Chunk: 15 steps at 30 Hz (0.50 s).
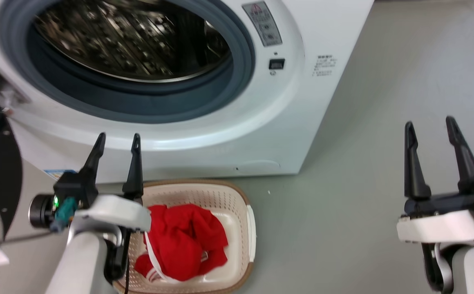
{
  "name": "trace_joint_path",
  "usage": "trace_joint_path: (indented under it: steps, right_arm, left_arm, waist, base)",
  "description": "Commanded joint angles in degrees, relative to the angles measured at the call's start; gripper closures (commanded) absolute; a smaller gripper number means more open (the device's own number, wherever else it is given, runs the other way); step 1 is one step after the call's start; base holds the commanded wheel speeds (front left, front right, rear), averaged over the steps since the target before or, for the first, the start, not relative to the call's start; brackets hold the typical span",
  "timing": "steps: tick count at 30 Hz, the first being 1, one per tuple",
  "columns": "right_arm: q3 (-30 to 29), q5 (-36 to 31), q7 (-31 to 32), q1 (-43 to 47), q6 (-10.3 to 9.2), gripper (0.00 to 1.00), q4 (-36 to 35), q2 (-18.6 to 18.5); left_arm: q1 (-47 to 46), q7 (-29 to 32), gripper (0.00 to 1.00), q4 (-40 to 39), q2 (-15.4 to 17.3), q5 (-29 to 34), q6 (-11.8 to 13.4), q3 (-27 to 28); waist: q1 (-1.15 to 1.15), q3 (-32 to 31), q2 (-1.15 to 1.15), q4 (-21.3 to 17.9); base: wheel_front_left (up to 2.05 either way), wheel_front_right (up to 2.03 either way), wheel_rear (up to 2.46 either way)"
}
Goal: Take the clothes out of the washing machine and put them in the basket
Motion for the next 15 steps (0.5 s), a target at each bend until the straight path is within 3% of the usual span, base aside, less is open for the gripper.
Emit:
trace_joint_path:
  steps: [1,7,15]
  right_arm:
    - [-0.26,-0.45,-0.13,1.37,-0.06,0.00,0.30,0.07]
    - [-0.81,-0.34,-0.13,5.28,-0.05,0.00,0.52,0.07]
    - [0.26,0.25,-0.13,9.26,-0.06,0.00,0.68,0.06]
  left_arm:
    - [2.24,-0.14,0.00,-2.04,-0.71,1.32,-0.11,0.87]
    - [11.91,-0.14,0.00,-13.37,-4.62,7.79,0.28,4.73]
    - [19.01,-0.15,0.00,-16.58,-7.55,10.66,-0.40,6.63]
  waist:
    - [0.01,-3.28,0.00,1.79]
    - [0.01,-8.18,0.00,2.85]
    - [0.01,-11.48,0.00,2.99]
  base:
    - [0.00,0.00,0.00]
    - [0.00,0.00,0.00]
    - [0.00,0.00,0.00]
